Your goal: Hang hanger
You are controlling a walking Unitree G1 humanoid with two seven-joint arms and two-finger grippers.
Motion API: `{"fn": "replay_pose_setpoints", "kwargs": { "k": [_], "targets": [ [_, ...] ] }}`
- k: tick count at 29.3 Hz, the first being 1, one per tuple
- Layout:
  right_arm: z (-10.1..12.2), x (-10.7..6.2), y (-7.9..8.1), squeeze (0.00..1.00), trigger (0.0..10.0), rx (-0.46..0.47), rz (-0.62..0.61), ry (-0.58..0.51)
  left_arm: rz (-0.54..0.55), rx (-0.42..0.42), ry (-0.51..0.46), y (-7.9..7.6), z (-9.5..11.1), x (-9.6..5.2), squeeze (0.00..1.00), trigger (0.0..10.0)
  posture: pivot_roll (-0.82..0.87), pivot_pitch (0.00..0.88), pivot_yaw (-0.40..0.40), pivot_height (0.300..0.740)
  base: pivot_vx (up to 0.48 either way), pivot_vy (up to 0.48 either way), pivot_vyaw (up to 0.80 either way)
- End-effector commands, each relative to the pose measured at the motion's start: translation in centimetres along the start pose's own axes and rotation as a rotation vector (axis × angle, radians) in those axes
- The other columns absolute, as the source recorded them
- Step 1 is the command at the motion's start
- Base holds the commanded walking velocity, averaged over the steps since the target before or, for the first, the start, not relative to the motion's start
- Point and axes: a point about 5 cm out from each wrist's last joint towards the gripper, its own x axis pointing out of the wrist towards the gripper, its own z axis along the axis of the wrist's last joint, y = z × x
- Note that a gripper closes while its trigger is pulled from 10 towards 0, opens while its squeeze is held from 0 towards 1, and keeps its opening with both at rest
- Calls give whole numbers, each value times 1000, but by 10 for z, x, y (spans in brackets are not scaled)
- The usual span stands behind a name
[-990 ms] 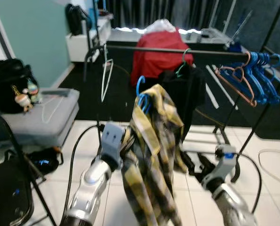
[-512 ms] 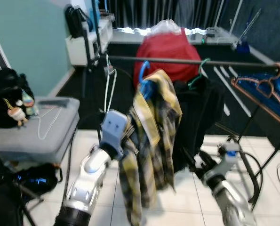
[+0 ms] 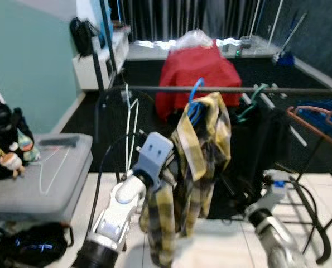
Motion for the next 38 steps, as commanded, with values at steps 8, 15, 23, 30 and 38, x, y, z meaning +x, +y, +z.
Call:
{"fn": "replay_pose_setpoints", "kwargs": {
  "k": [8,15,23,30,38],
  "targets": [
    [1,-3,-5,0,10000,8,-19,9,104,55,80,45,-15,-22,0,10000,-172,0,19,740,0,0,0],
    [0,-3,-6,0,10000,16,-16,15,208,143,170,77,-33,-63,0,10000,-159,0,13,740,0,0,0],
    [1,-3,-6,0,10000,21,-13,18,204,272,254,93,-41,-102,0,10000,-135,0,3,740,0,0,0],
    [2,-1,-6,0,10000,26,-12,18,129,118,-36,68,-4,-67,0,10000,-141,0,1,740,0,0,0],
    [2,0,-6,0,10000,29,-18,12,30,-71,-160,32,16,-29,0,10000,-153,0,12,740,0,0,0]
  ]
}}
